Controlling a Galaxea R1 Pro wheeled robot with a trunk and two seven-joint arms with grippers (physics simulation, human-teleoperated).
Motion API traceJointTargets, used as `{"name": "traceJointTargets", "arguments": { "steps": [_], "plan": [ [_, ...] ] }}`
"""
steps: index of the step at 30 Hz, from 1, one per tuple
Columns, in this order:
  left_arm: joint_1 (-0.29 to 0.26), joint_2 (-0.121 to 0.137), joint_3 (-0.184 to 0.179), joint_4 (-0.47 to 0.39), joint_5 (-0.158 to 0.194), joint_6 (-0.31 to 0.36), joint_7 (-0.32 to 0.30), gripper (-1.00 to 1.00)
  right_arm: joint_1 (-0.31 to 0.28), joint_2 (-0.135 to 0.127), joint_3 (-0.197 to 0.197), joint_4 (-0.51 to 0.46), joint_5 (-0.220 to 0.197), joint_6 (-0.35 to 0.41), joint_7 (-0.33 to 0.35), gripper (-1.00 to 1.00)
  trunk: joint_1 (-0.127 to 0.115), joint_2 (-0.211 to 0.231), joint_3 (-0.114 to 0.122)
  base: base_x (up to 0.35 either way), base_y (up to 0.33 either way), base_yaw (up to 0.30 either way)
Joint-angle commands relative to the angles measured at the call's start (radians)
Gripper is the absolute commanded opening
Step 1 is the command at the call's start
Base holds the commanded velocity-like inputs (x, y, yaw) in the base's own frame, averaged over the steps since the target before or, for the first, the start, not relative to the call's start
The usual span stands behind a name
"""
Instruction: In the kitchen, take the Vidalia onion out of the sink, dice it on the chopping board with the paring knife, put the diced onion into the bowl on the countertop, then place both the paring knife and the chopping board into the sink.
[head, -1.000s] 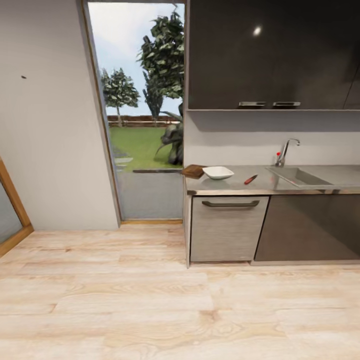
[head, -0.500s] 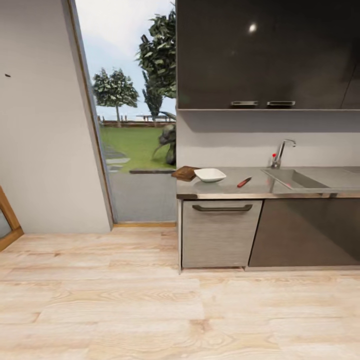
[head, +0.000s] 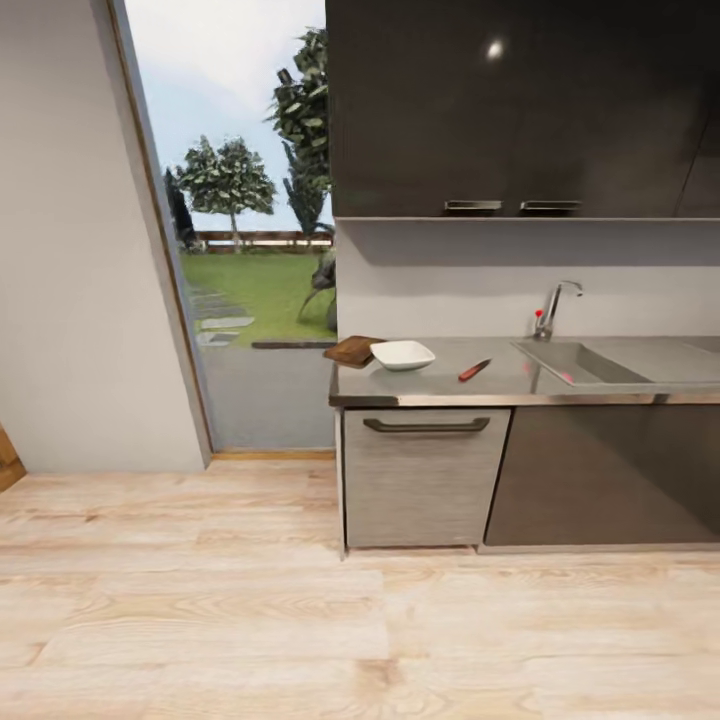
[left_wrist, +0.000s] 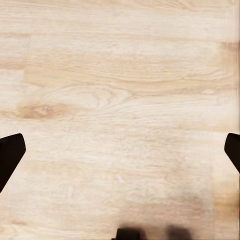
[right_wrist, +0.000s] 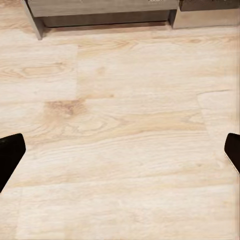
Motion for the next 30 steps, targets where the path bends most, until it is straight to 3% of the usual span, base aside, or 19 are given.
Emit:
{"name": "traceJointTargets", "arguments": {
  "steps": [1,30],
  "plan": [
    [0.000,0.000,0.001,-0.001,-0.001,-0.001,0.002,1.00,-0.001,0.000,-0.001,0.001,-0.003,-0.003,0.001,1.00,0.000,0.000,-0.001,0.162,-0.219,0.000],
    [0.000,0.000,0.001,0.000,-0.001,-0.002,0.002,1.00,-0.001,-0.003,0.001,0.011,0.000,-0.003,0.002,1.00,0.000,0.000,-0.001,0.158,-0.198,0.000]
  ]
}}
